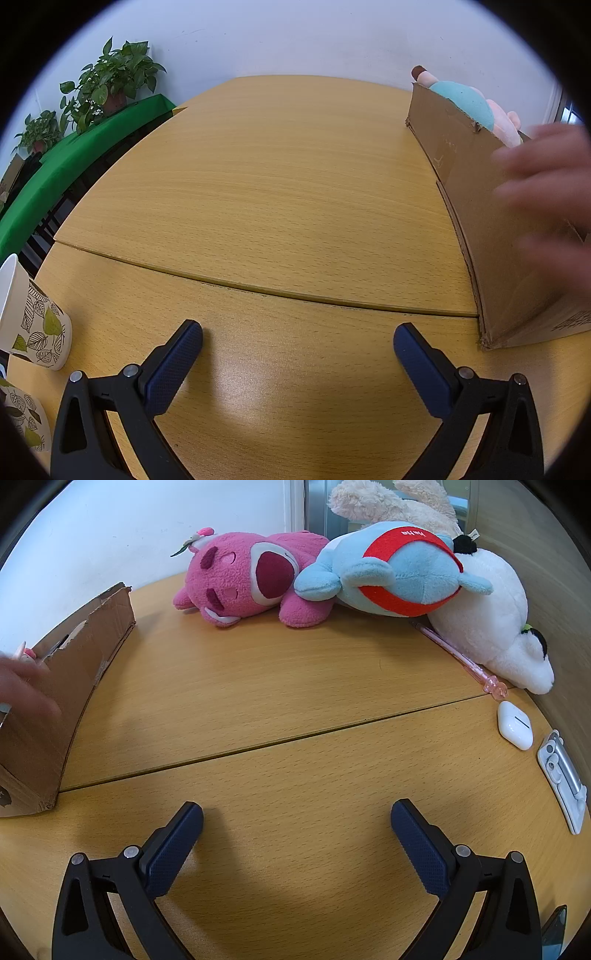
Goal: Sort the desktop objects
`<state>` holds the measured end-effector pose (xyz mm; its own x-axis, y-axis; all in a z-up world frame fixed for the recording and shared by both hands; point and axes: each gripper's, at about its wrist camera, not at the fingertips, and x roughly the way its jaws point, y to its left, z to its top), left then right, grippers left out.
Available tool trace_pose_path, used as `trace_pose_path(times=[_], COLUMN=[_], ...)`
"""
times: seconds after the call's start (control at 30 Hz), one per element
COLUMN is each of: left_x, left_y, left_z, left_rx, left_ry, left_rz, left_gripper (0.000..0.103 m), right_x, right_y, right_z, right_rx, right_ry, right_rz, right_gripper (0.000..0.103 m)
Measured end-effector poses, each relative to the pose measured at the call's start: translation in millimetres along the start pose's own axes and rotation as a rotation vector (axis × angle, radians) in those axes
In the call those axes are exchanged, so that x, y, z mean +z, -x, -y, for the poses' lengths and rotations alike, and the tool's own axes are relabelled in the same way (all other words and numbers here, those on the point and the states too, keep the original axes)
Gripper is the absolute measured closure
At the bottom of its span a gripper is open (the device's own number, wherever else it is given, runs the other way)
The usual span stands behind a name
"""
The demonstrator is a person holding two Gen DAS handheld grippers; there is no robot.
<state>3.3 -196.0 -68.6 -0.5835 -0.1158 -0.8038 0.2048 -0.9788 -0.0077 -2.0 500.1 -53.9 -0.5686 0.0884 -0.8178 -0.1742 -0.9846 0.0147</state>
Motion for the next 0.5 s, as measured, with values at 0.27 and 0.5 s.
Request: trace_pose_path(times=[0.27,0.5], left_x=[-1.3,-1.8], left_y=[0.4,0.3], left_z=[0.5,0.4], left_rx=[0.001,0.001], left_ry=[0.000,0.003], left_rz=[0.000,0.000], left_gripper=[0.000,0.000], right_x=[-0.3,-0.3], right_y=[-0.1,-0.6], right_z=[0.2,0.3], right_rx=[0.000,0.000], right_ry=[-0.001,0.000], right_rz=[0.000,0.000], right_gripper=[0.000,0.000])
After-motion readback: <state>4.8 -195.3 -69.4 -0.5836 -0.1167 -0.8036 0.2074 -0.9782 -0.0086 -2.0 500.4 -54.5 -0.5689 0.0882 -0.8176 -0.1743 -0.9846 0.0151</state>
